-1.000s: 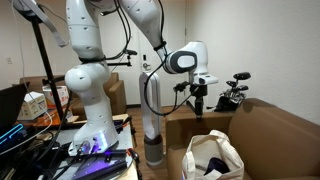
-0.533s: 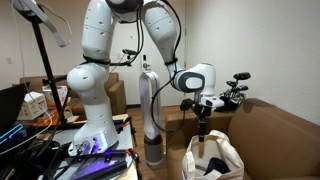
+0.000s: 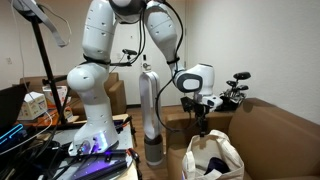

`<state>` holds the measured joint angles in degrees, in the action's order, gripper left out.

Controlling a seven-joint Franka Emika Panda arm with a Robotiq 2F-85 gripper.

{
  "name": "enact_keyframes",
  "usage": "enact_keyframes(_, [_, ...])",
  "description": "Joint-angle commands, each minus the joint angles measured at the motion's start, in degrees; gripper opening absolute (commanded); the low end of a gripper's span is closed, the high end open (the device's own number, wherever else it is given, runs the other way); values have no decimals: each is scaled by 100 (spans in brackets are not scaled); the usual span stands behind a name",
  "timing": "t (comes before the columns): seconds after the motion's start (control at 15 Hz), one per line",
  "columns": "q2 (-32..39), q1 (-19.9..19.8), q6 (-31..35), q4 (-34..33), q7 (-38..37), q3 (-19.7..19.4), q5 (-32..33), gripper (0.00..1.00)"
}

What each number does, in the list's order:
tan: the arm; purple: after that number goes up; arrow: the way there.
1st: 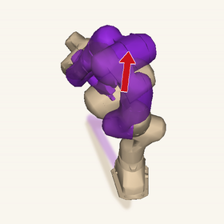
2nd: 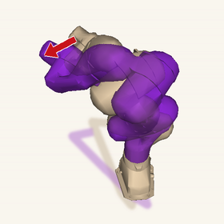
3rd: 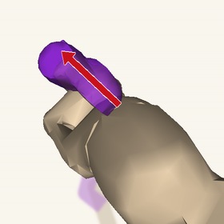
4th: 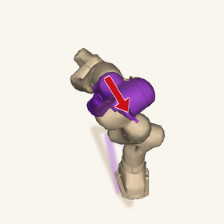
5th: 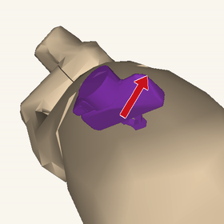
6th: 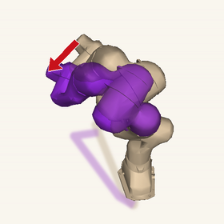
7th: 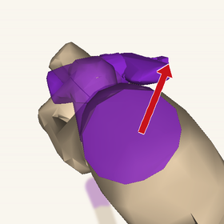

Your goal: Move the bag to the left

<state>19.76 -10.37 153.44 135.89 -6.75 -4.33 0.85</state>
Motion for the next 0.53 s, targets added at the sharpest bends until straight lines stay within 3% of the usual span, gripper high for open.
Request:
enact_keyframes(0.0, [163, -1, -90, -84, 309, -146, -143, 100])
enact_keyframes(0.47, [588, -45, -116, -290, 543, -12, -368, 100])
